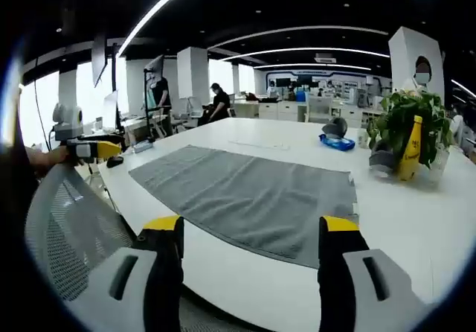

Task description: Fold the towel on the table until its edges align and the towel forms a compact rectangular stack.

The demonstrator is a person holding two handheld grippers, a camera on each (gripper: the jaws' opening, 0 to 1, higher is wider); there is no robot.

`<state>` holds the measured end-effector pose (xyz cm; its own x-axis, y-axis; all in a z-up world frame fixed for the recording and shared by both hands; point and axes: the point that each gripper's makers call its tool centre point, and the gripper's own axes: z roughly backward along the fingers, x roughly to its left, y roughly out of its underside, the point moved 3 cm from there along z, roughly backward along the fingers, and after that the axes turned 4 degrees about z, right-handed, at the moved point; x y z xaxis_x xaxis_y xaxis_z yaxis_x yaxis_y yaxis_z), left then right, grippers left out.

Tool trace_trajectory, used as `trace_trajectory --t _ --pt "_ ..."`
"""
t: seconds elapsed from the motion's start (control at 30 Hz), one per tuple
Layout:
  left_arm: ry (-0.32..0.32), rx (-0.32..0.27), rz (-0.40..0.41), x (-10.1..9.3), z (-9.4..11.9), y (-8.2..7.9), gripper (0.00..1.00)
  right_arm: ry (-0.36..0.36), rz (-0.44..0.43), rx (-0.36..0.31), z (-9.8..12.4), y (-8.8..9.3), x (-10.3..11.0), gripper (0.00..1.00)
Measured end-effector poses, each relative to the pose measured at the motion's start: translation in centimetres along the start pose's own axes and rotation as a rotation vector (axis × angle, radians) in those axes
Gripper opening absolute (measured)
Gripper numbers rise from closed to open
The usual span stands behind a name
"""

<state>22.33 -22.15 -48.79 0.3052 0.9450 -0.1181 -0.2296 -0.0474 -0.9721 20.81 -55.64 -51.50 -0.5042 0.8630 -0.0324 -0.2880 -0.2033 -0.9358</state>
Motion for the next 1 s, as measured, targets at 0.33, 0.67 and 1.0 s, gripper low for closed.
trace_trajectory --t 0.33,0.67,1.0 --pt "-0.004 -0.01 0.016 -0.02 0.01 -0.17 0.96 -0.019 -0.002 -0.005 -0.07 -0.09 0.28 0.72" --pt "0.005 0.012 -0.001 -0.25 -0.14 0.11 0.94 -0.003 -0.01 -0.008 0.06 -0.07 -0.06 0.71" --pt "0.002 0.01 0.007 -0.18 -0.07 0.09 0.94 -0.006 -0.009 -0.005 0.03 -0.07 0.04 0.7"
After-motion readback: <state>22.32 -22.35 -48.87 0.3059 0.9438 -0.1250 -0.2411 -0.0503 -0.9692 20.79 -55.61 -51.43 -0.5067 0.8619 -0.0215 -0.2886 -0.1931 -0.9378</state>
